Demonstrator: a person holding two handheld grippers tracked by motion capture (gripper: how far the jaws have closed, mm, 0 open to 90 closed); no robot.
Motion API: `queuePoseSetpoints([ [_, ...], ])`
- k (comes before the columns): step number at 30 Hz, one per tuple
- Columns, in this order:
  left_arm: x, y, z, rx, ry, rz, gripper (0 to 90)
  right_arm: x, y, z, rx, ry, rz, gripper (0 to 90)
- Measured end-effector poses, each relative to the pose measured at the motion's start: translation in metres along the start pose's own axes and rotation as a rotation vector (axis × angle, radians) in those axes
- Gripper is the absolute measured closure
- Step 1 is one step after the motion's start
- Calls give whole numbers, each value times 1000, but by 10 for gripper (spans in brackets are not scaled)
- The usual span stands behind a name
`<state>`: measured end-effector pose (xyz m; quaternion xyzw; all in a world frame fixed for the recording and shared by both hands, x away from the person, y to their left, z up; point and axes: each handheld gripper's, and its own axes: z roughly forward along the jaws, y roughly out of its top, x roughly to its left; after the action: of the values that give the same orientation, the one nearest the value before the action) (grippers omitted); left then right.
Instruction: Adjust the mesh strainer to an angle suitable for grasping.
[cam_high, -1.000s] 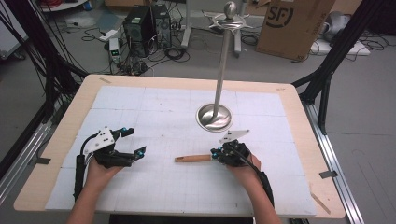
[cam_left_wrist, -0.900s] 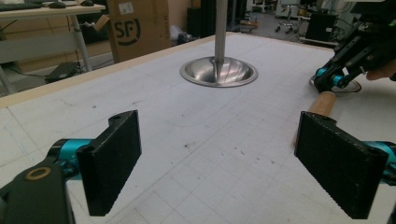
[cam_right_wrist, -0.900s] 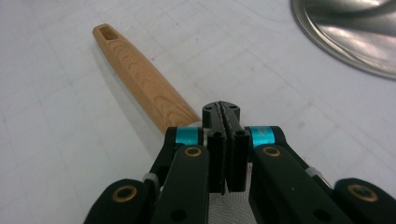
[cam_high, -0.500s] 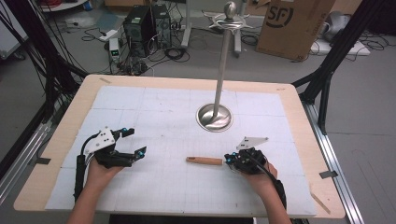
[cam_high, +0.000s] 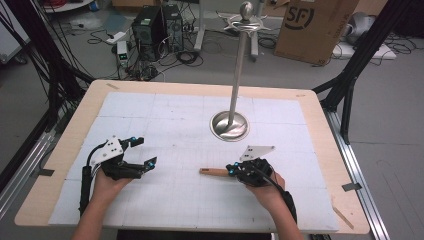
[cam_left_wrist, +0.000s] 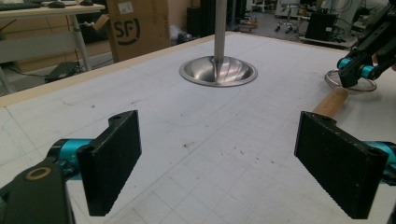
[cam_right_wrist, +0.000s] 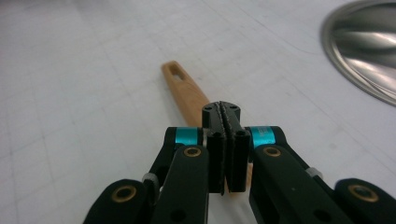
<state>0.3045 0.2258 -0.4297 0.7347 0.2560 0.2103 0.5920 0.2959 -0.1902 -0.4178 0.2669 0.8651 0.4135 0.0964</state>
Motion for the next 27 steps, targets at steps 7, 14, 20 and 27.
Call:
queuePoseSetpoints([
  [7, 1, 0, -1, 9, 0, 0, 153, 14, 11, 22, 29, 48, -43, 886],
  [14, 0, 1, -2, 0, 3, -2, 153, 23, 13, 40, 75, 64, -61, 883],
  [20, 1, 0, -1, 7, 2, -2, 153, 22, 15, 53, 101, 47, -70, 880],
  [27, 1, 0, 0, 6, 1, -8, 153, 14, 18, 57, 97, 2, -42, 885],
])
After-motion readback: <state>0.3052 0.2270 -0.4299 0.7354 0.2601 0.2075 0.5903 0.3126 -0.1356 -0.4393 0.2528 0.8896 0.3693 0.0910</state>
